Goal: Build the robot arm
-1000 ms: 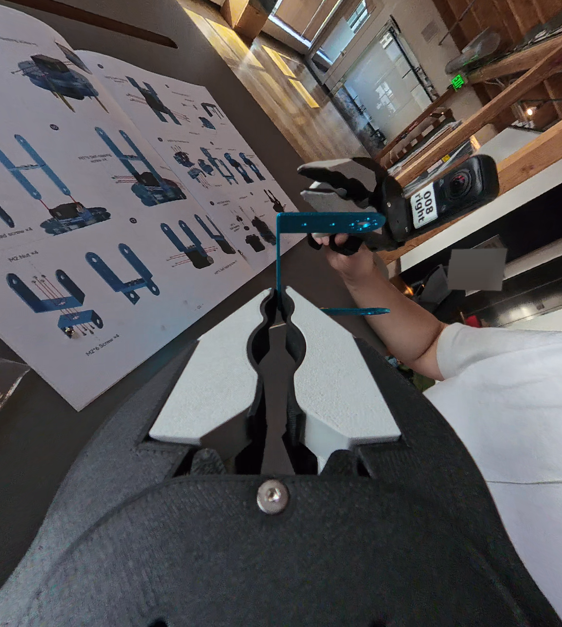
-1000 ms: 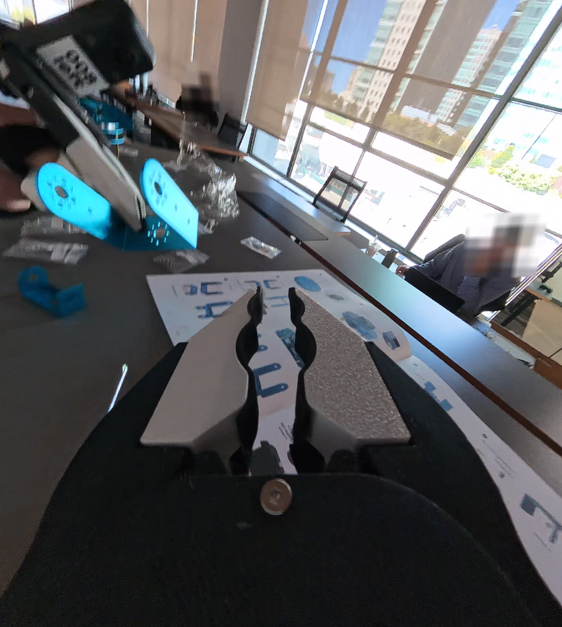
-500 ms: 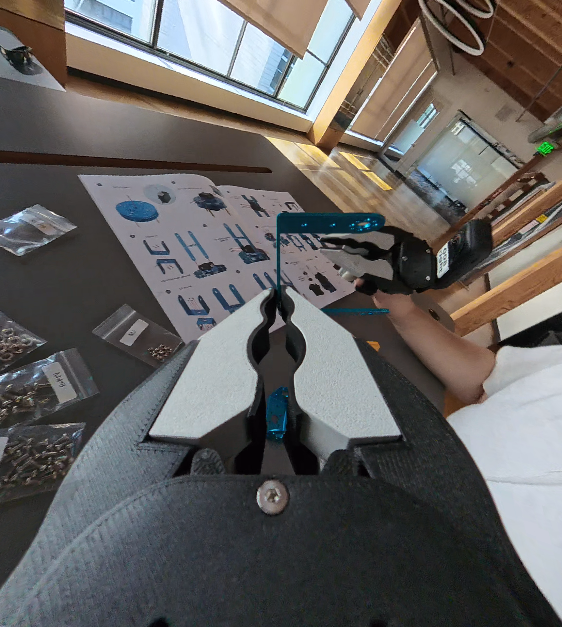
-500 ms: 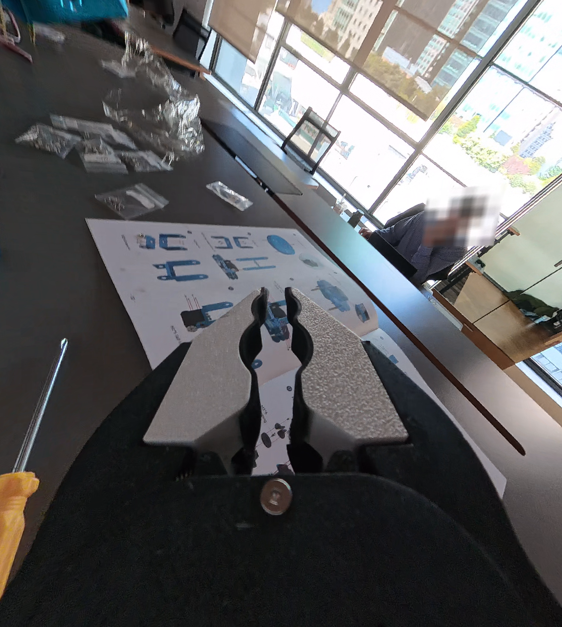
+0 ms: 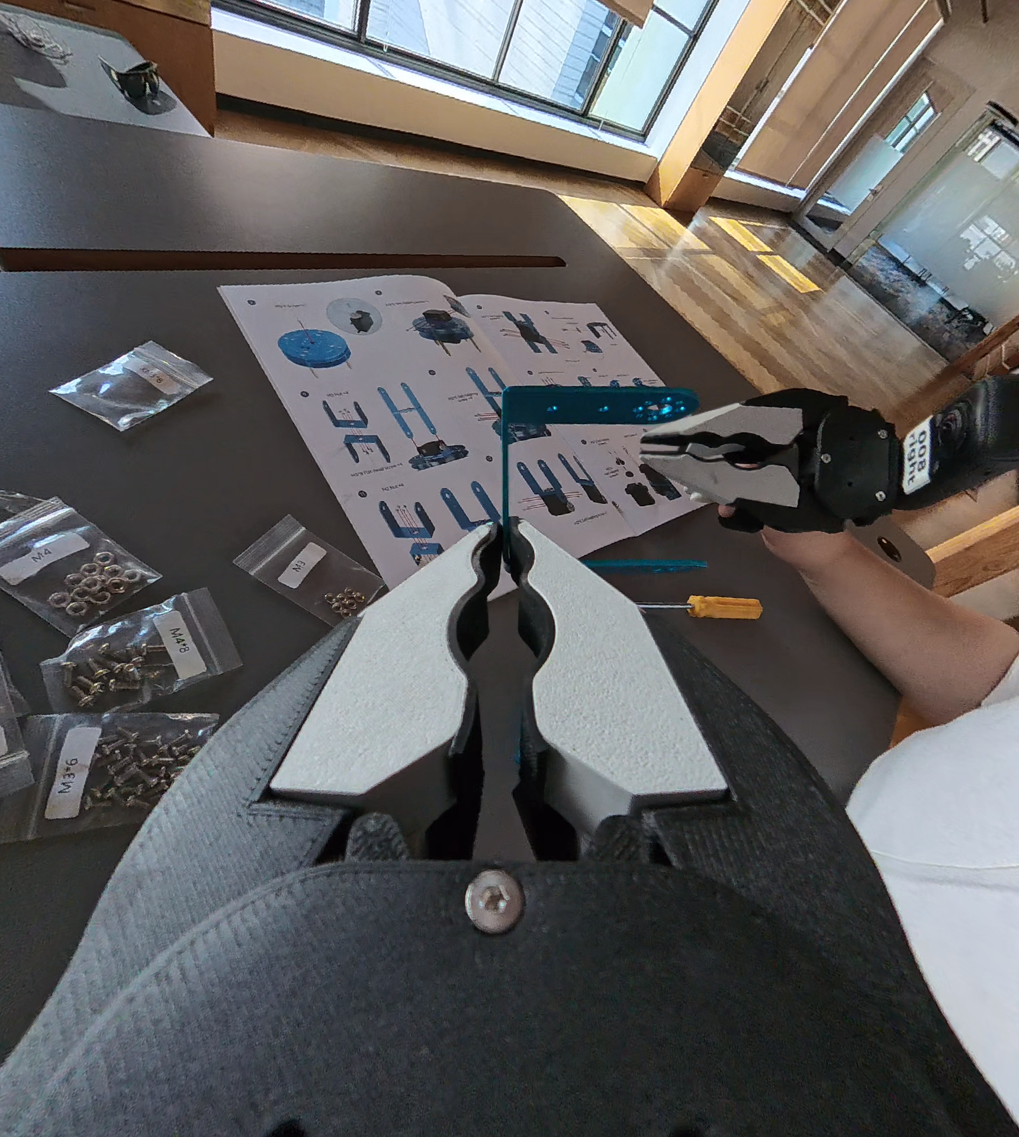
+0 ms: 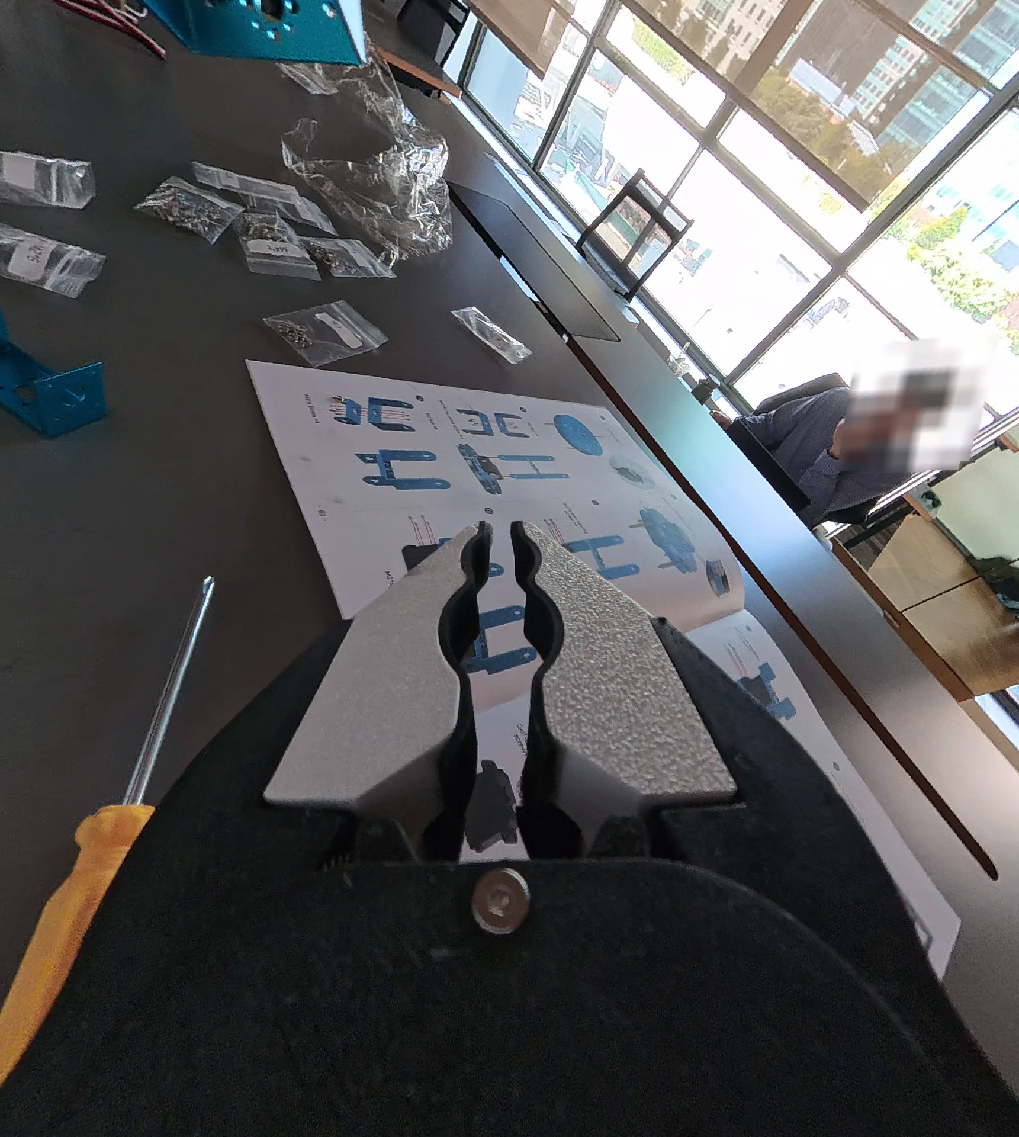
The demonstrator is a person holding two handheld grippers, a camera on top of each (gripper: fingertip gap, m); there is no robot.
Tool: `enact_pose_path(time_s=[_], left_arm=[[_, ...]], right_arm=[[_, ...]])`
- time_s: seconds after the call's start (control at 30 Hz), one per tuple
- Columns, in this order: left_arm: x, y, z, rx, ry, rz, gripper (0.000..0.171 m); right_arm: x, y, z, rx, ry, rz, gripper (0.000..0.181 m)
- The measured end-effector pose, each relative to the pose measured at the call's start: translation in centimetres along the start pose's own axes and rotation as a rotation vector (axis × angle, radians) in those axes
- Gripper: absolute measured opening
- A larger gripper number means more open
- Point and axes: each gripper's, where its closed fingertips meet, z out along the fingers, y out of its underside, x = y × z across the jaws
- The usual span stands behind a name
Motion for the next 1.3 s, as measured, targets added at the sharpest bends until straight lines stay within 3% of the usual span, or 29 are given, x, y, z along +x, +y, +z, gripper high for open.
enact_pose_path(time_s=[0.3, 0.9, 0.97, 1.13, 1.3], left_arm=[[-0.7, 0.2, 0.1, 0.003, 0.009, -0.056, 0.0], [-0.5, 0.3, 0.4, 0.007, 0.046, -0.106, 0.0], [0.0, 0.7, 1.0, -0.001, 0.066, -0.122, 0.0], [2.7, 1.9, 3.0, -0.043, 0.15, -0.122, 0.001], [4.4, 2.5, 4.3, -0.054, 0.173, -0.096, 0.0]], right_arm=[[-2.9, 1.1, 1.2, -0.056, -0.098, -0.079, 0.005], [-3.4, 1.3, 1.3, -0.056, -0.126, -0.066, 0.005], [-4.1, -0.1, 1.0, -0.015, -0.149, -0.04, 0.006], [-7.8, -6.9, -0.4, 0.169, -0.245, 0.035, 0.023], [-9.6, -9.2, -0.4, 0.212, -0.269, 0.016, 0.032]])
